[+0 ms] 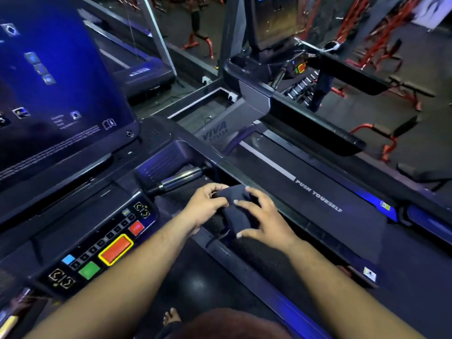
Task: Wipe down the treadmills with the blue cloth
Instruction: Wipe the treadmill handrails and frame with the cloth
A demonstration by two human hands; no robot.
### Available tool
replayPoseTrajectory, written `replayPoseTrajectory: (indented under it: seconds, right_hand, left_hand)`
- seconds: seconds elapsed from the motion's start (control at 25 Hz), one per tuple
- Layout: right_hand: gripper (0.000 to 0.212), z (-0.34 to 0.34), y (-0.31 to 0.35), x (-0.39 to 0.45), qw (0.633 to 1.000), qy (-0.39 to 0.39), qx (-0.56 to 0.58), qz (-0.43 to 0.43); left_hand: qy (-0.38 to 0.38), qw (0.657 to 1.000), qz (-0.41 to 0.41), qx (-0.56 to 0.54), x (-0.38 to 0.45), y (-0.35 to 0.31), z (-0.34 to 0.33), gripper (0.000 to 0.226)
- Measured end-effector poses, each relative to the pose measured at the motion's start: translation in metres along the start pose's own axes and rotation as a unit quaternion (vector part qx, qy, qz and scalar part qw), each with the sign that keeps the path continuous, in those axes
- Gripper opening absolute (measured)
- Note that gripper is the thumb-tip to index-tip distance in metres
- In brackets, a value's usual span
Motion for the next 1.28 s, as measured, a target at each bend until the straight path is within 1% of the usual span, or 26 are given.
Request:
replayPoseTrajectory:
  seconds: [0.04,0.08,0.12,0.16,0.2,0.24,0.32,0.36,0.44,0.48,0.52,0.6,0.64,0.68,0.72,0.76,0.8,0.84,0.96,1.04,1.16,1.28]
  right_hand:
    - [0.104,0.006,-0.015,-0.015,0.995,0.027,0.079,-0.052]
    - [0.116,0.010,-0.028,-0.030,0.982,0.045,0.157,-0.096]
    - [0.117,0.015,-0.042,-0.045,0.963,0.056,0.230,-0.130]
    - [0.110,0.018,-0.053,-0.058,0.940,0.066,0.297,-0.154]
    - [0.097,0.022,-0.065,-0.073,0.920,0.067,0.347,-0.170]
    - [0.080,0.028,-0.079,-0.088,0.906,0.049,0.381,-0.178]
    - [0.052,0.043,-0.107,-0.118,0.890,-0.027,0.410,-0.198]
    - [0.044,0.052,-0.120,-0.132,0.884,-0.064,0.415,-0.208]
    - [0.032,0.073,-0.143,-0.153,0.872,-0.109,0.416,-0.235]
    - [0.030,0.082,-0.152,-0.156,0.874,-0.124,0.398,-0.250]
    - [0.031,0.091,-0.161,-0.158,0.885,-0.142,0.352,-0.270]
    - [0.042,0.105,-0.172,-0.157,0.919,-0.189,0.184,-0.292]
    - [0.051,0.103,-0.173,-0.155,0.937,-0.192,0.075,-0.282]
    - [0.062,0.093,-0.171,-0.155,0.952,-0.163,-0.034,-0.255]
    - [0.073,0.074,-0.167,-0.158,0.963,-0.097,-0.115,-0.222]
    - [0.083,0.053,-0.165,-0.161,0.968,-0.015,-0.167,-0.189]
    - [0.088,0.035,-0.166,-0.166,0.964,0.054,-0.198,-0.166]
    - [0.089,0.023,-0.170,-0.168,0.960,0.086,-0.220,-0.150]
    - [0.084,0.018,-0.177,-0.140,0.961,0.090,-0.228,-0.129]
    - [0.081,0.016,-0.171,-0.114,0.963,0.096,-0.229,-0.108]
    - [0.080,0.009,-0.158,-0.083,0.961,0.098,-0.241,-0.098]
    - [0.081,-0.003,-0.148,-0.048,0.956,0.100,-0.263,-0.088]
  left_hand:
    - [0.013,1.000,-0.009,0.004,-0.003,-0.002,-0.019,0.041]
    - [0.034,0.999,-0.013,0.019,-0.005,-0.002,-0.036,0.043]
    - [0.063,0.997,-0.012,0.030,-0.006,0.002,-0.057,0.043]
    - [0.089,0.995,-0.006,0.037,-0.008,0.006,-0.074,0.041]
    - [0.109,0.993,0.000,0.034,-0.010,0.011,-0.093,0.039]
    - [0.120,0.992,0.005,0.024,-0.014,0.015,-0.115,0.039]
    - [0.110,0.994,0.013,-0.007,-0.019,0.024,-0.155,0.041]
    - [0.096,0.995,0.011,-0.008,-0.020,0.028,-0.171,0.041]
    - [0.060,0.997,-0.009,0.046,-0.019,0.039,-0.199,0.038]
    - [0.044,0.994,-0.026,0.096,-0.016,0.044,-0.207,0.033]
    - [0.025,0.986,-0.042,0.157,-0.013,0.049,-0.217,0.029]
    - [-0.026,0.964,-0.044,0.263,-0.008,0.055,-0.234,0.027]
    - [-0.053,0.952,-0.039,0.299,-0.005,0.056,-0.240,0.028]
    - [-0.074,0.939,-0.035,0.335,-0.001,0.057,-0.244,0.029]
    - [-0.088,0.922,-0.040,0.376,0.001,0.057,-0.246,0.030]
    - [-0.096,0.902,-0.055,0.417,0.004,0.059,-0.246,0.031]
    - [-0.096,0.882,-0.074,0.456,0.006,0.061,-0.243,0.033]
    - [-0.096,0.863,-0.094,0.487,0.007,0.063,-0.238,0.035]
    - [-0.103,0.827,-0.124,0.539,0.015,0.074,-0.208,0.047]
    - [-0.110,0.810,-0.118,0.564,0.024,0.079,-0.180,0.056]
    - [-0.102,0.797,-0.086,0.589,0.048,0.083,-0.137,0.064]
    - [-0.095,0.789,-0.089,0.601,0.071,0.076,-0.100,0.070]
Point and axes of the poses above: each hand's wrist, its own x-axis towards the middle knuckle, its own z-axis out of the back of the hand, y = z × x, the point moved 4 cm from there along x, towards the middle knuckle, and after that the axes turned 3 degrees about -x, right-handed, at the moved point
